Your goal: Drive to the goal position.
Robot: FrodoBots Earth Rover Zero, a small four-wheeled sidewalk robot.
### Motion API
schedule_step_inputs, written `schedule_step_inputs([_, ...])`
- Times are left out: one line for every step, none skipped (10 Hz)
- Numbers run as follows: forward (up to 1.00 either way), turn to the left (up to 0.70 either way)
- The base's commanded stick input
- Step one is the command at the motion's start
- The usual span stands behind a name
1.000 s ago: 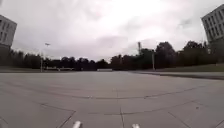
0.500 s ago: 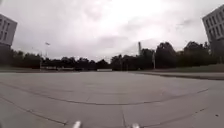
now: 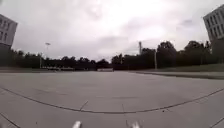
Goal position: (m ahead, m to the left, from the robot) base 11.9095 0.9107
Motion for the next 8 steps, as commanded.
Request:
schedule_step_inputs([0.70,0.00])
schedule_step_inputs([0.70,0.00])
schedule_step_inputs([0.70,0.00])
schedule_step_inputs([0.70,0.00])
schedule_step_inputs([0.70,0.00])
schedule_step_inputs([0.70,0.00])
schedule_step_inputs([0.70,0.00])
schedule_step_inputs([0.70,0.00])
